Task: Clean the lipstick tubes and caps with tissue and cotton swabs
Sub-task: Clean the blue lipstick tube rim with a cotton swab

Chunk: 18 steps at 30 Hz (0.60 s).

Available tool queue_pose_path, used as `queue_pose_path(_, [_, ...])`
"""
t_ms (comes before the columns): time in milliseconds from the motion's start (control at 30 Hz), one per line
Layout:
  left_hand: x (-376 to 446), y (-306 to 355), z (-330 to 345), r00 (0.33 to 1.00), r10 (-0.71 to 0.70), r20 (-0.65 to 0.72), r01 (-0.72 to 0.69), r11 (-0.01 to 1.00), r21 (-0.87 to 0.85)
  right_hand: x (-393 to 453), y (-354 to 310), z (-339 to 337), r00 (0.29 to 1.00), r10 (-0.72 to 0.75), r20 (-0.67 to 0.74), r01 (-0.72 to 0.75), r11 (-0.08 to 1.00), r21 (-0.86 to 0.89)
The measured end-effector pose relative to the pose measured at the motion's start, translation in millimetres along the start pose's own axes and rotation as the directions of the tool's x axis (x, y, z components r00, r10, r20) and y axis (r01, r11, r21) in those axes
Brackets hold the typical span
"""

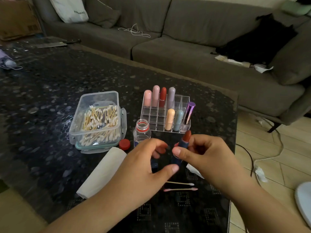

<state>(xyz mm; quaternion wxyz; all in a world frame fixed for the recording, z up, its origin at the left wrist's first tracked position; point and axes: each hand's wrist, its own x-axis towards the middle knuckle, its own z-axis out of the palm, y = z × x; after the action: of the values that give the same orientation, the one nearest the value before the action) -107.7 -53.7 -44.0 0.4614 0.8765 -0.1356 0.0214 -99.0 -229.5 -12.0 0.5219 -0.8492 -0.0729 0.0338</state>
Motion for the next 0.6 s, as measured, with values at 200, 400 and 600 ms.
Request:
queue_pose_path(200, [-6.3,8.4,2.4,0.989,-0.025,0.145,0.084,0.906,-0.415,-8.4,-14.1,-0.1,0.997,-0.07,0.043,0.061,0.982,0.178])
queue_pose_path(400, [-4.2,15.5,-9.0,0.972,-0.018,0.233,0.168,0.746,-0.644,-8.2,-13.0,-5.7,0.977,-0.153,0.147,0.078,0.904,0.421])
queue_pose_path(600, [-1.9,13.0,-21.8,0.783,0.239,0.574,0.404,0.506,-0.762,-9.4,-20.9,-12.0,0.899,-0.218,0.379,-0.053,0.806,0.589])
